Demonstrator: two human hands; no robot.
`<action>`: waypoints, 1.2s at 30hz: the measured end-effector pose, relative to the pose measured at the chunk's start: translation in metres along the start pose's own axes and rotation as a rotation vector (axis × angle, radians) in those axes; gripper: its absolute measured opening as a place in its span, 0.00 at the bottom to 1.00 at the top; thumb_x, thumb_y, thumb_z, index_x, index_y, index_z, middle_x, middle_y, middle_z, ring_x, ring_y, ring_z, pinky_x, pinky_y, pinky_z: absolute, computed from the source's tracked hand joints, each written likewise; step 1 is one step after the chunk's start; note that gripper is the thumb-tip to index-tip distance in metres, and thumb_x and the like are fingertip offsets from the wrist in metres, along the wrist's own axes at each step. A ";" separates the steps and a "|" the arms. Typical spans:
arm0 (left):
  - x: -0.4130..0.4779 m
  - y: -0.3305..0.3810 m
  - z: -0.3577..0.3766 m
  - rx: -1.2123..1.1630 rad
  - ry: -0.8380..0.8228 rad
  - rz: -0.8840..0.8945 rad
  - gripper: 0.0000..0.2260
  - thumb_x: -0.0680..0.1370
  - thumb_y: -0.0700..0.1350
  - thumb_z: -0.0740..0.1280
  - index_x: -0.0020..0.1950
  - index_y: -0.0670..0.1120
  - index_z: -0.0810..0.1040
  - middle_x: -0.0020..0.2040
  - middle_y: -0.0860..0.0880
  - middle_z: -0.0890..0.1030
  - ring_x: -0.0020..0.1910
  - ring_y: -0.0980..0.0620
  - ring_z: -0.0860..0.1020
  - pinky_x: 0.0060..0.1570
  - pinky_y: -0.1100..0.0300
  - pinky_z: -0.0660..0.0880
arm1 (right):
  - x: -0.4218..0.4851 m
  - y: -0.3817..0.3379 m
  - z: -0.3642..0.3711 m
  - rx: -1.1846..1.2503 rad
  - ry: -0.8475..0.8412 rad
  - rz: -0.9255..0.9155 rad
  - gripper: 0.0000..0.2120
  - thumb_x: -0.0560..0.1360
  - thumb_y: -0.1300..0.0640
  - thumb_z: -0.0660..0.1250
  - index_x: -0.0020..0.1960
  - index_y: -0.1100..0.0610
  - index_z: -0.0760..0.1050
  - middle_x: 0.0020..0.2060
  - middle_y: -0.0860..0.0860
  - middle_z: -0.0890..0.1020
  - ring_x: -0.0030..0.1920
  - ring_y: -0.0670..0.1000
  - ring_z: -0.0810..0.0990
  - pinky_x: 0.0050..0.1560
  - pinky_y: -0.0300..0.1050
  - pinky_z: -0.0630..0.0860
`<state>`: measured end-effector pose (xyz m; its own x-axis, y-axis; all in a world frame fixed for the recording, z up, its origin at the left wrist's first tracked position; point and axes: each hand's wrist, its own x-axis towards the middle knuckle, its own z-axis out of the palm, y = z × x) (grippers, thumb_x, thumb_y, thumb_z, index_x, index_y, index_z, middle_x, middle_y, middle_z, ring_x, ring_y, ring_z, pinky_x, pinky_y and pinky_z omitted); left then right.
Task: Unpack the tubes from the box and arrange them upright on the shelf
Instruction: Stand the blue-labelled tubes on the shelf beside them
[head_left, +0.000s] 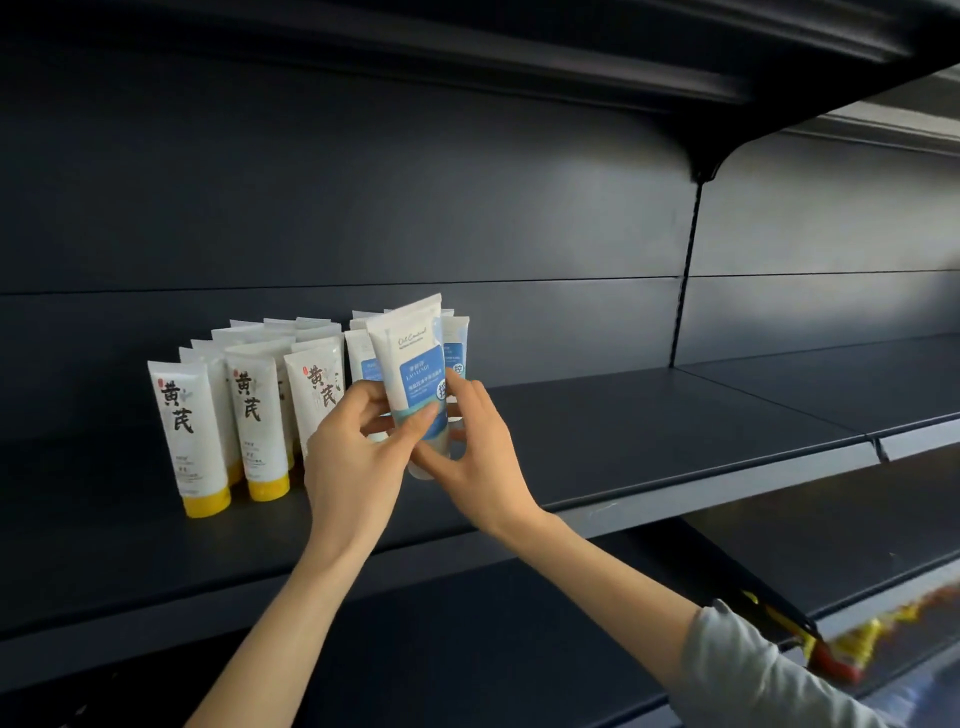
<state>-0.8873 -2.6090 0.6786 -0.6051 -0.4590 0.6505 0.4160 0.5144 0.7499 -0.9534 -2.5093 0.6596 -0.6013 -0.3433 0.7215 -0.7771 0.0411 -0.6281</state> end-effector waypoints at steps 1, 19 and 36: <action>-0.001 -0.001 0.000 0.008 -0.006 -0.004 0.11 0.72 0.48 0.73 0.52 0.52 0.77 0.49 0.56 0.82 0.51 0.56 0.80 0.51 0.52 0.79 | 0.000 0.002 0.002 -0.022 0.013 -0.012 0.26 0.73 0.54 0.71 0.68 0.49 0.67 0.57 0.40 0.71 0.57 0.37 0.72 0.53 0.27 0.72; -0.042 -0.029 -0.104 1.159 -0.344 0.145 0.36 0.76 0.66 0.42 0.75 0.45 0.61 0.74 0.45 0.65 0.72 0.45 0.65 0.68 0.40 0.60 | 0.062 0.066 -0.005 0.035 0.151 0.227 0.24 0.72 0.54 0.73 0.64 0.54 0.69 0.49 0.45 0.78 0.43 0.37 0.77 0.37 0.24 0.72; -0.056 -0.048 -0.144 1.229 -0.342 -0.077 0.49 0.62 0.72 0.21 0.78 0.52 0.45 0.78 0.54 0.52 0.76 0.54 0.51 0.74 0.48 0.47 | 0.089 0.127 -0.001 -0.034 0.036 0.485 0.28 0.75 0.60 0.69 0.70 0.60 0.60 0.66 0.56 0.72 0.64 0.55 0.73 0.62 0.50 0.71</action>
<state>-0.7759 -2.7124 0.6233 -0.8190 -0.4021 0.4093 -0.4152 0.9077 0.0610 -1.1052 -2.5340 0.6440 -0.9009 -0.2449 0.3583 -0.4114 0.2192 -0.8847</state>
